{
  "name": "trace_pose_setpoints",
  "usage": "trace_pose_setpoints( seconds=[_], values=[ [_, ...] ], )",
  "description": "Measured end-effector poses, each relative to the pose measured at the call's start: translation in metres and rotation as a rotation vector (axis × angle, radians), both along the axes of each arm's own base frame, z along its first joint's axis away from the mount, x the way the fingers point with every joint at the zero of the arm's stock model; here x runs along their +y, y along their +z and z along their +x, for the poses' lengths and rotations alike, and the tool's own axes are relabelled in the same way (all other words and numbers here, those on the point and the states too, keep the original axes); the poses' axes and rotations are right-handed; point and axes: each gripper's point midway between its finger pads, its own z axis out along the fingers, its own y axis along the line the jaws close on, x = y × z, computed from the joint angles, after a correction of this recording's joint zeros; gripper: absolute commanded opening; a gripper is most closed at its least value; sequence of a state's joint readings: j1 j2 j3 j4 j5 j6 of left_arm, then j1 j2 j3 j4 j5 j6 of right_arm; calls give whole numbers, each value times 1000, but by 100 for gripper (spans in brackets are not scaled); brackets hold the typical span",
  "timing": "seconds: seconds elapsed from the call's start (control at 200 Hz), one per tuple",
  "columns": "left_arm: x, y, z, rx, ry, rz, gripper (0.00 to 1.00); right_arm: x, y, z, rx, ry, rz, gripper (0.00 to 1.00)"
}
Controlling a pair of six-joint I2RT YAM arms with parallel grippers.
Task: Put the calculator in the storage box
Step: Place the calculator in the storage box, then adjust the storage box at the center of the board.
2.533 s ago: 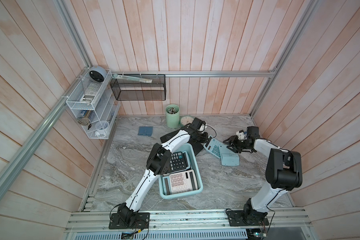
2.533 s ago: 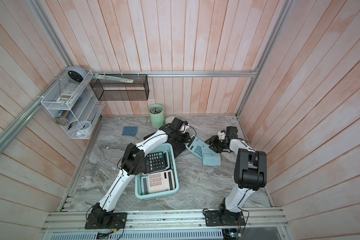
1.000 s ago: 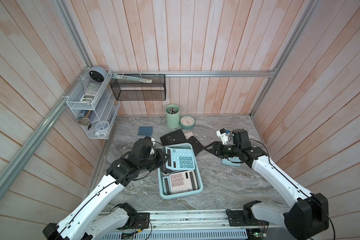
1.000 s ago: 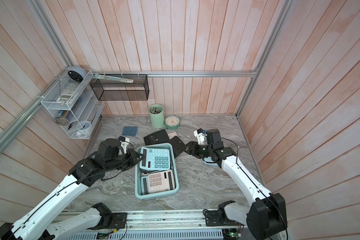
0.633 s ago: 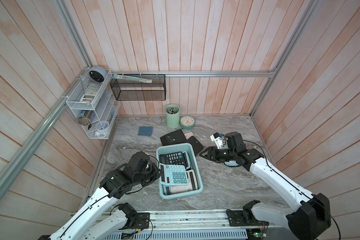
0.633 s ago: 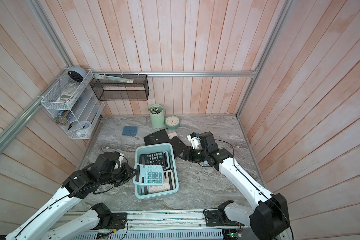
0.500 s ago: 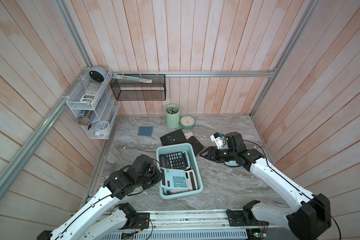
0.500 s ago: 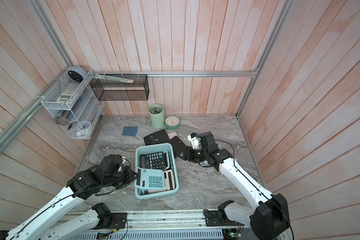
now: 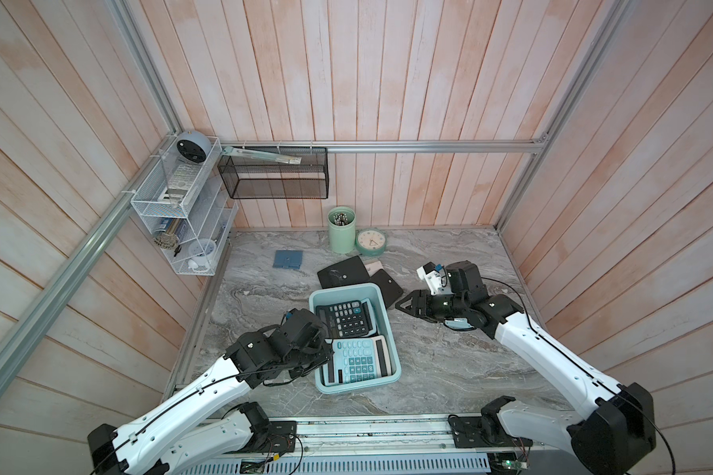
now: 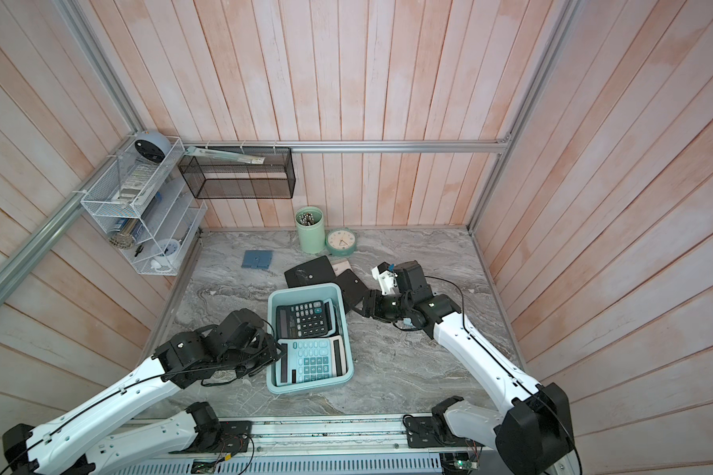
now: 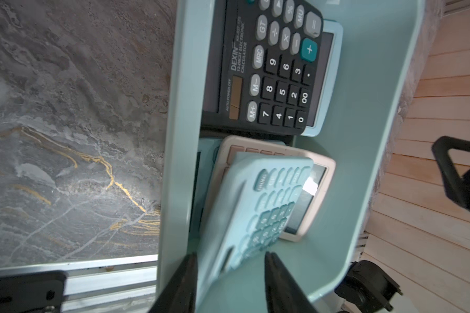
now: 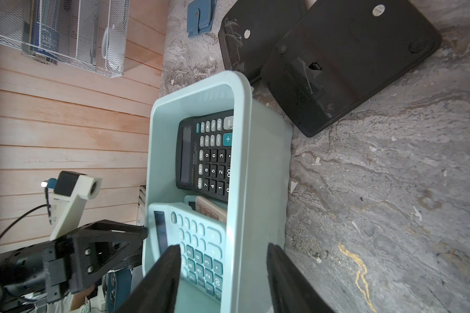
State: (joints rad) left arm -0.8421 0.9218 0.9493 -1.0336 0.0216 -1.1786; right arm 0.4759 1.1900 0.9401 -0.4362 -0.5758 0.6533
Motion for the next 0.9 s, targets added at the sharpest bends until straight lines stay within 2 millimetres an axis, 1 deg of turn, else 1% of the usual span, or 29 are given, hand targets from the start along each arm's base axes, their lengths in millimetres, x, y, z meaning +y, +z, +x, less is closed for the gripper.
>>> trace_pose_setpoints(
  seconds=[0.175,0.225,0.29,0.365,0.46,0.495,0.615,0.7,0.795,0.855,0.9],
  values=[
    [16,47,8,-92,12,58,80,-1,-6,1,16,-6,-16,57],
    [22,54,12,-122,11,94,87,-2,-8,1,21,-12,-25,57],
    [31,58,19,-143,22,142,94,-5,-10,2,24,-21,-38,57],
    [42,53,29,-143,44,198,97,-7,-12,3,26,-33,-49,57],
    [56,44,46,-128,87,246,98,-10,-13,6,22,-49,-57,58],
    [62,40,52,-122,104,257,100,-11,-13,7,21,-56,-59,57],
    [78,28,71,-106,160,237,100,-11,-15,11,23,-61,-60,57],
    [81,18,83,-91,181,190,100,-10,-21,13,36,-62,-65,58],
    [75,6,95,-74,184,116,100,-11,-24,15,44,-69,-73,58],
    [73,0,103,-69,189,72,100,-15,-24,18,43,-84,-75,58],
    [73,-4,110,-63,199,45,100,-21,-25,23,44,-108,-78,59]
  ],
)
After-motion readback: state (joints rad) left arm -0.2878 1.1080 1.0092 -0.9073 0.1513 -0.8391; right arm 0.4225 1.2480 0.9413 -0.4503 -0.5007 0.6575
